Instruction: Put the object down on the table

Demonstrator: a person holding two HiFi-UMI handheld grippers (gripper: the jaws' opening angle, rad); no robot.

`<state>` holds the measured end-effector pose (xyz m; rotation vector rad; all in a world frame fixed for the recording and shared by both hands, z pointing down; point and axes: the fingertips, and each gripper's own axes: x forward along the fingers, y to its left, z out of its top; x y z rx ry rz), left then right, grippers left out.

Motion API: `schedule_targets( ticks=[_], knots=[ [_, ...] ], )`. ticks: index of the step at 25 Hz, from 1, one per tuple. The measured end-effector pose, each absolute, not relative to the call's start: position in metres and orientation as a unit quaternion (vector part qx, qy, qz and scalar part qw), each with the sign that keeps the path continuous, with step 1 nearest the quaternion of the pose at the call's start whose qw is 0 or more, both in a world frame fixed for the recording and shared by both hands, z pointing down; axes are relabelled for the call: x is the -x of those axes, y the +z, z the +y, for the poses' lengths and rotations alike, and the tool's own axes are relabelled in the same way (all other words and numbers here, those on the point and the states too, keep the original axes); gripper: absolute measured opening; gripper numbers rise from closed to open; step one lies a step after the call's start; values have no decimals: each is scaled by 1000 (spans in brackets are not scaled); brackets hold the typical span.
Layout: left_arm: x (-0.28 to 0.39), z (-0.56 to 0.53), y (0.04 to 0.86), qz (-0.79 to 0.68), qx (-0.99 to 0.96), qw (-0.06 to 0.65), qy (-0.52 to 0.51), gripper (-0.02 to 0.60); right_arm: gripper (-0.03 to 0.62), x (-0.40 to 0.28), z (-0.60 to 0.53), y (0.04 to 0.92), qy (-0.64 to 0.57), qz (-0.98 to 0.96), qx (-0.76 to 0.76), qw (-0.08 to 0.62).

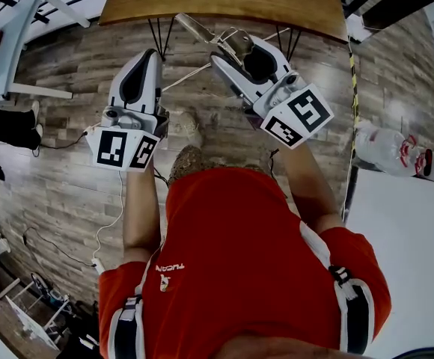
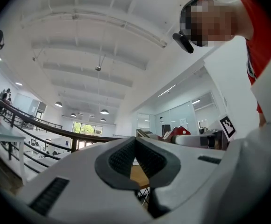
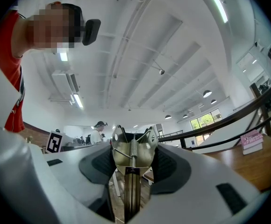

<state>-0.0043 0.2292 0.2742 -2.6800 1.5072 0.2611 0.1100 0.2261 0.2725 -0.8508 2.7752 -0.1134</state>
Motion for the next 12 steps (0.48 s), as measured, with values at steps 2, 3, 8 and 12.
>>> schedule_targets(
  ticks=[2,3,8,12],
  knots=[
    [16,205,274,487,869,32,83,9,207,-99,203,273,-37,948,294,115],
    [21,191,274,486,869,34,84,9,209,-93,190,272,-36,948,295,113],
    [49,120,268,475,875,39,82,9,207,-63,125,269,-35,946,307,101],
    [72,63,266,464,882,39,79,9,207,-39,70,270,-36,942,320,93]
  ],
)
